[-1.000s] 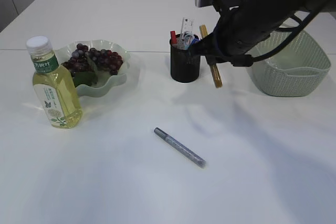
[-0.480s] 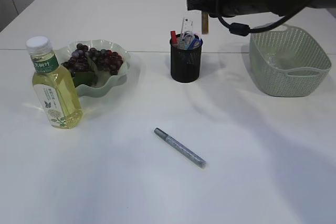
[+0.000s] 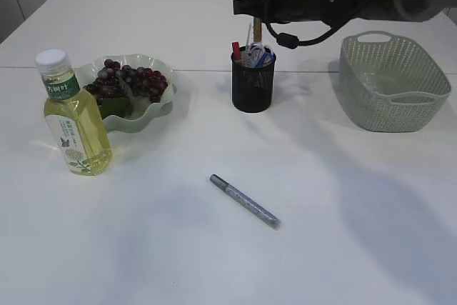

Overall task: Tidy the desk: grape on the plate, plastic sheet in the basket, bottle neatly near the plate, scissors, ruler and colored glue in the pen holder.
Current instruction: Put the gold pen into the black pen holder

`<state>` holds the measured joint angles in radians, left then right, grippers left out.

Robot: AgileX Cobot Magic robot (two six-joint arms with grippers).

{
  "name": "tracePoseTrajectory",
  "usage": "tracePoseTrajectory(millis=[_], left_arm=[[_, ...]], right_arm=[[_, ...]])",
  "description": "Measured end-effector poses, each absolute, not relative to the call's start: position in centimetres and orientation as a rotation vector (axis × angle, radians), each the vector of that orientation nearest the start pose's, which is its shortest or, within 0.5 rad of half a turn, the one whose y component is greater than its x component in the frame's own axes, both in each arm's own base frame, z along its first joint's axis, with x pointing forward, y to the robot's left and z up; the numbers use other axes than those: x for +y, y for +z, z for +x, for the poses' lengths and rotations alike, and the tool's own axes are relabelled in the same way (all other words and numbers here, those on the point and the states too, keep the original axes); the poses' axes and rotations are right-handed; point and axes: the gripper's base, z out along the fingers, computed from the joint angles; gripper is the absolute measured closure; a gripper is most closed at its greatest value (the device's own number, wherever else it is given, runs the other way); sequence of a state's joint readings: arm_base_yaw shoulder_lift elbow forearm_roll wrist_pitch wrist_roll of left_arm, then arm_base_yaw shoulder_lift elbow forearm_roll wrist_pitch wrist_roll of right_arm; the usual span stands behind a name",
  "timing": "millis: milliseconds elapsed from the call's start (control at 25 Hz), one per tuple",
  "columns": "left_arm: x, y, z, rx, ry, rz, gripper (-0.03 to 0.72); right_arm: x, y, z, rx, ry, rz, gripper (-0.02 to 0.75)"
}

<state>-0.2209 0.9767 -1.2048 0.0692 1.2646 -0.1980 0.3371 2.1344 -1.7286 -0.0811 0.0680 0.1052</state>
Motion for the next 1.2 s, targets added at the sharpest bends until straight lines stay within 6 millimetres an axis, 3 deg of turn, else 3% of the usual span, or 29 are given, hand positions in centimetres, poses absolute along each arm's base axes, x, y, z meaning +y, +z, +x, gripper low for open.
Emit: tracePoseTrajectory(millis=[280,560,920,1200], left_arm=[[-2.9,40.3,15.6,2.518,-0.079,0.028,0.445],[-2.9,40.3,15.6,2.518,-0.079,0.028,0.445],[-2.9,40.3,15.6,2.518,-0.079,0.028,0.445],[-2.9,40.3,15.6,2.518,-0.076,0.028,0.445]], right_arm=[[17.5,22.0,50.1,2.001,0.22,-0.309,0.692],[17.5,21.8,50.2,2.01,0.217,-0.312,0.687],[17.5,21.7,50.2,2.015,0.216,-0.312,0.505],[17.5,21.6,50.1,2.036,0.211,-0.314,0.466]])
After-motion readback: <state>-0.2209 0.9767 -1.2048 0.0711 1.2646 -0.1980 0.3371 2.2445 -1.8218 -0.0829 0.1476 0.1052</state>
